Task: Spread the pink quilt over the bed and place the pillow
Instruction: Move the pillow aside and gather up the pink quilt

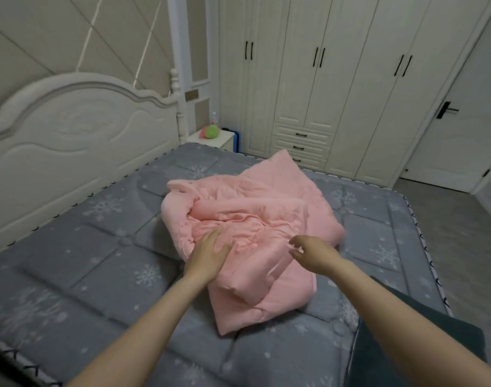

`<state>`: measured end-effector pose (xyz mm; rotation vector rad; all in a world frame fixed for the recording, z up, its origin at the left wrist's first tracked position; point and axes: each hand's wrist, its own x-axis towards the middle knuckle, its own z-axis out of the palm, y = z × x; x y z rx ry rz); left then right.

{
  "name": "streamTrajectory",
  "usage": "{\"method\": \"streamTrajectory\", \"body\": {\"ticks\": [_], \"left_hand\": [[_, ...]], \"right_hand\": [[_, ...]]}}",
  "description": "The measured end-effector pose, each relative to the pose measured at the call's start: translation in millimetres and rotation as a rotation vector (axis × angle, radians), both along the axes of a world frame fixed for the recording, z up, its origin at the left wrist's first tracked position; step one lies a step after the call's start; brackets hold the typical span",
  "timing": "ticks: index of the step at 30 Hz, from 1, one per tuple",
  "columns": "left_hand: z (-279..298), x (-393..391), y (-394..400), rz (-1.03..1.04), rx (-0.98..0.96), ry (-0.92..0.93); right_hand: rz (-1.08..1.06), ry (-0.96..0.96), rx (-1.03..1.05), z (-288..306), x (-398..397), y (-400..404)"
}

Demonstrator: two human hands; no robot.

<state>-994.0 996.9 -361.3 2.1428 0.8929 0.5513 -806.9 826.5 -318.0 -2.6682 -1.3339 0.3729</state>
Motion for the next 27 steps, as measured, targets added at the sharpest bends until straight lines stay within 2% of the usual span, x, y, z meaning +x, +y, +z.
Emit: {"method": "streamTrajectory", "body": {"ticks": [6,10,15,19,21,27], "left_hand": [[-17,-24,76,0.018,-0.027,0.045],[-51,-16,102,-0.011,-0.105,0.142],[-82,-21,112,-0.031,-0.159,0.162],[-103,-23,146,-0.024,-0.137,0.212],[-110,-22,163,-0.031,-0.12,0.215],[-143,-14,177,-0.044,-0.164,0.231]], "right_hand": [[0.03,-0.072,-0.071,-20,-41,66],[0.008,-0.023,-0.125,-53,-42,93],[-0.079,0.087,-0.147,-96,-20,103],[-0.167,0.176,-0.145,-132,3,121],[-0.182,0.16,-0.132,-148,8,130],[0.023,0.057,-0.241,-203,-2,166]]}}
